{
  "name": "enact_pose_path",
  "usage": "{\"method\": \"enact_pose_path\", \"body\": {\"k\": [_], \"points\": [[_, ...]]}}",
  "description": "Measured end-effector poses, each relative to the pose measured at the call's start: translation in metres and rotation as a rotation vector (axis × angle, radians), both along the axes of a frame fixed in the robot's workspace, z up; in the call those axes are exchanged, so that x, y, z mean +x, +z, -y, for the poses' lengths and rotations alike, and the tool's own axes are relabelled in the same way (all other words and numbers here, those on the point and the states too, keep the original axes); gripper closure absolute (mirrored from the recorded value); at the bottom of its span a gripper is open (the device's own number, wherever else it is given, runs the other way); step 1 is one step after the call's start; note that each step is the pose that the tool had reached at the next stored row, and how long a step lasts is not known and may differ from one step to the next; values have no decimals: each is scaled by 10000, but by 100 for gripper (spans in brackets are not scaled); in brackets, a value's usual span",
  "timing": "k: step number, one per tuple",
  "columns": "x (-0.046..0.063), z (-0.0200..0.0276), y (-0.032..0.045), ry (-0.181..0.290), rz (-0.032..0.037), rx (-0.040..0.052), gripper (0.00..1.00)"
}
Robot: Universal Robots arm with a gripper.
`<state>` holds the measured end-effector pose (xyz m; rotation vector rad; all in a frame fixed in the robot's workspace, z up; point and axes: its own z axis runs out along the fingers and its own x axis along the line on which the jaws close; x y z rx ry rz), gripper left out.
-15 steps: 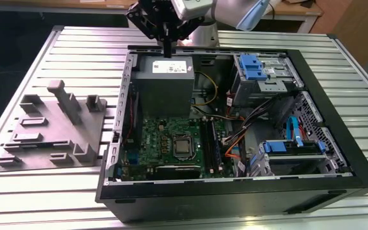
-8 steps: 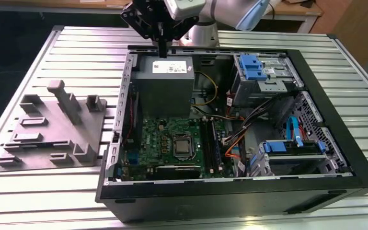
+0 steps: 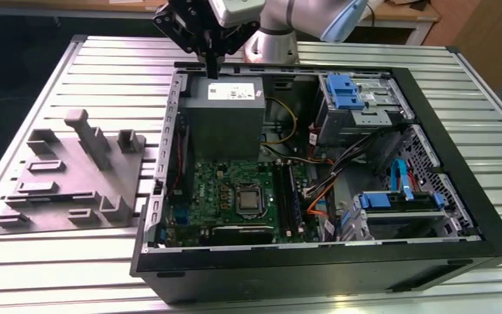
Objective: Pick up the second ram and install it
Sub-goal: 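Reach for the second ram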
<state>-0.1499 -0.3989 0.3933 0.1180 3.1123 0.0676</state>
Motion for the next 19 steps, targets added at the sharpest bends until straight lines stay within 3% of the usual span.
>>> {"method": "enact_pose_path", "body": {"k": [19], "points": [[-362, 0, -1, 0, 9, 0, 90]]}}
